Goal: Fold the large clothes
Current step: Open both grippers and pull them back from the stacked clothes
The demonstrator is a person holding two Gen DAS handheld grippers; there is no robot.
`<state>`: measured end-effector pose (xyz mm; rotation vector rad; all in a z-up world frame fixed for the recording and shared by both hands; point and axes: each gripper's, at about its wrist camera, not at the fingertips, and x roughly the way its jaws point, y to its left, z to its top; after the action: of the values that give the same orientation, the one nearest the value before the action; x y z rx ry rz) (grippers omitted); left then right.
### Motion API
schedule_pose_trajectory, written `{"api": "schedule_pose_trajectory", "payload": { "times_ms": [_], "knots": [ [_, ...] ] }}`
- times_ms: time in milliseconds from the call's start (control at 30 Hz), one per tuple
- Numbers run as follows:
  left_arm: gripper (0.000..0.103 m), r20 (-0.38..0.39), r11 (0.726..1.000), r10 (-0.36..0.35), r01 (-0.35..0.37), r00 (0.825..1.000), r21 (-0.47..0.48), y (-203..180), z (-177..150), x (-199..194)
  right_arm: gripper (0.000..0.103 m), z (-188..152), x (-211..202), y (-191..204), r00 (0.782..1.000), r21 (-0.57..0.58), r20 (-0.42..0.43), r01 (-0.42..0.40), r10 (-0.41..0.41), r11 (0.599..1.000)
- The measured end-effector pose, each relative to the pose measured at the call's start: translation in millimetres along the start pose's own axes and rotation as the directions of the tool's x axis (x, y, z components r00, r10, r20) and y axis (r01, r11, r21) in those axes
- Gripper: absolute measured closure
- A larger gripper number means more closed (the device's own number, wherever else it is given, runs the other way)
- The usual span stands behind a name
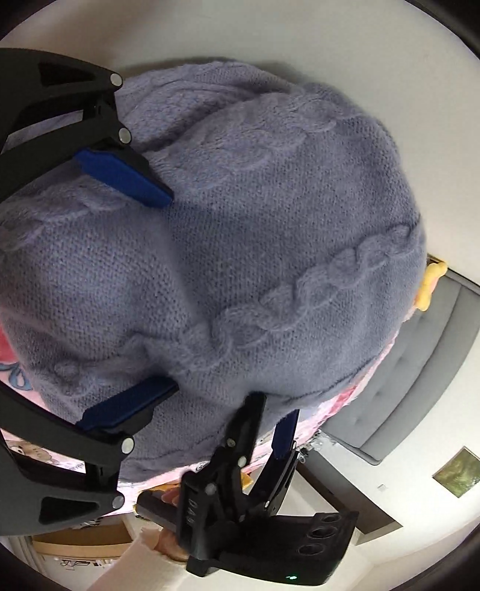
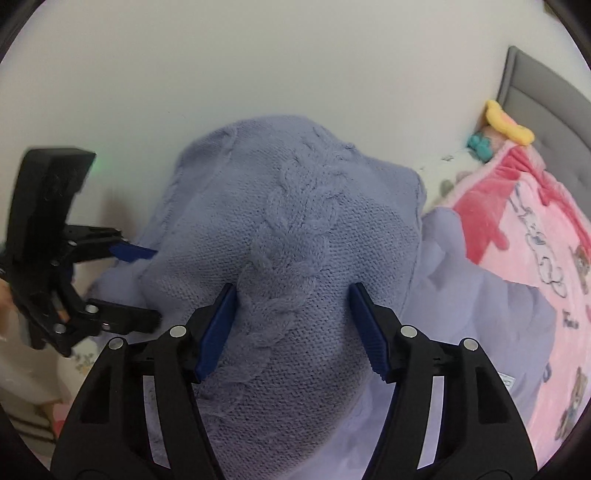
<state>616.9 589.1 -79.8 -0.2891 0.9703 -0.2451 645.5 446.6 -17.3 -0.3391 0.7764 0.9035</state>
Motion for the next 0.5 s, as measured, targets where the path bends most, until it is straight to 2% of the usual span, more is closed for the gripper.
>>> {"api": "schedule_pose_trajectory", "payload": {
  "times_ms": [133,167,200,233,300,400,433,500],
  "knots": [
    [0.01,-0.005,0.998,0.05,-0.049,0.999,0.028,-13,7,-14,0.029,3,-9,3,0.999,0.034,0.015,0.03,-0.03,0.999],
    [0.007,0.004,0.997,0.076,-0.076,0.997,0.032,-20,7,-19,0.013,4,-19,4,0.998,0.051,0.032,0.044,-0.045,0.998],
    [0.005,0.012,0.995,0.1,-0.101,0.995,0.024,-25,5,-27,0.009,4,-25,5,0.997,0.062,0.042,0.069,-0.071,0.996],
    [0.005,0.023,0.993,0.12,-0.121,0.992,0.013,-29,2,-33,0.008,3,-36,6,0.992,0.08,0.061,0.103,-0.108,0.991],
    [0.005,0.073,0.982,0.186,-0.184,0.98,-0.042,-38,-10,-56,0.008,-3,-60,10,0.988,0.107,0.101,0.11,-0.121,0.988],
    [0.005,0.142,0.949,0.301,-0.282,0.943,-0.14,-57,-32,-93,0.008,-23,-107,18,0.966,0.189,0.144,0.187,-0.216,0.964],
    [0.005,0.163,0.934,0.34,-0.312,0.926,-0.176,-67,-42,-108,0.008,-27,-119,18,0.962,0.208,0.146,0.199,-0.232,0.958],
    [0.005,0.174,0.92,0.37,-0.334,0.913,-0.206,-89,-60,-131,0.008,-42,-152,27,0.954,0.242,0.146,0.223,-0.262,0.944]
  ]
}}
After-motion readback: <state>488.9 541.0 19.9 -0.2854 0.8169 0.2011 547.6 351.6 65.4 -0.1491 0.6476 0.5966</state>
